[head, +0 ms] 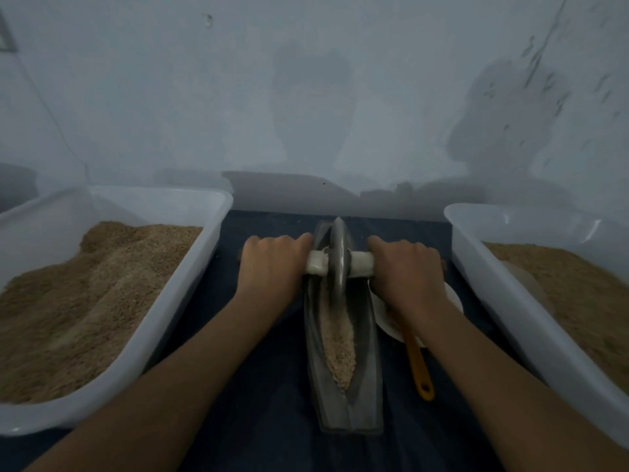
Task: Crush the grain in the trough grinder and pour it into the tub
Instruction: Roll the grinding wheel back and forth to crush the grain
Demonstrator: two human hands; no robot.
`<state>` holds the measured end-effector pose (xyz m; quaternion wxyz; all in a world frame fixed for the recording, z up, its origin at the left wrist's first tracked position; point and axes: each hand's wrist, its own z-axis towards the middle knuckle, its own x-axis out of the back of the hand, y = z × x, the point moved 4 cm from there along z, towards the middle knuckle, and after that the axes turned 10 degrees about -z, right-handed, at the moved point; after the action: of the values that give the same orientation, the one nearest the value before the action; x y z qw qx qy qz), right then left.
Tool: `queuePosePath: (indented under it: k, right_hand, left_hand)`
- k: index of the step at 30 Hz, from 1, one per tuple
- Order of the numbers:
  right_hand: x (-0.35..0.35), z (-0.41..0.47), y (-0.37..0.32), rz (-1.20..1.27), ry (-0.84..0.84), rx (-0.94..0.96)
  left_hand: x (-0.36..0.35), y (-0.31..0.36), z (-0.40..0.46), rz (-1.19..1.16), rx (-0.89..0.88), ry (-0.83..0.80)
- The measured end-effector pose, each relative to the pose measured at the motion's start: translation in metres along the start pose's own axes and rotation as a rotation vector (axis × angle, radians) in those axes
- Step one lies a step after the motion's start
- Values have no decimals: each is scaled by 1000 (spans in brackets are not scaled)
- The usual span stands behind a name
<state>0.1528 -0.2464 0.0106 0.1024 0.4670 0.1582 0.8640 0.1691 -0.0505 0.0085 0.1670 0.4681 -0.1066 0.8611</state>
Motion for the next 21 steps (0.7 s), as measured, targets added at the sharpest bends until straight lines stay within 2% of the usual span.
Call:
queuePosePath:
  k: [11, 16, 21]
  right_hand:
    - [41, -69, 8, 123, 110, 88]
    - [29, -41, 0, 19, 100, 69]
    - [3, 6, 0, -13, 48, 33]
  left_hand:
    - [45, 14, -82, -76, -162, 119]
    - [23, 6, -53, -77, -82, 45]
    - [0, -5, -8, 5, 13, 47]
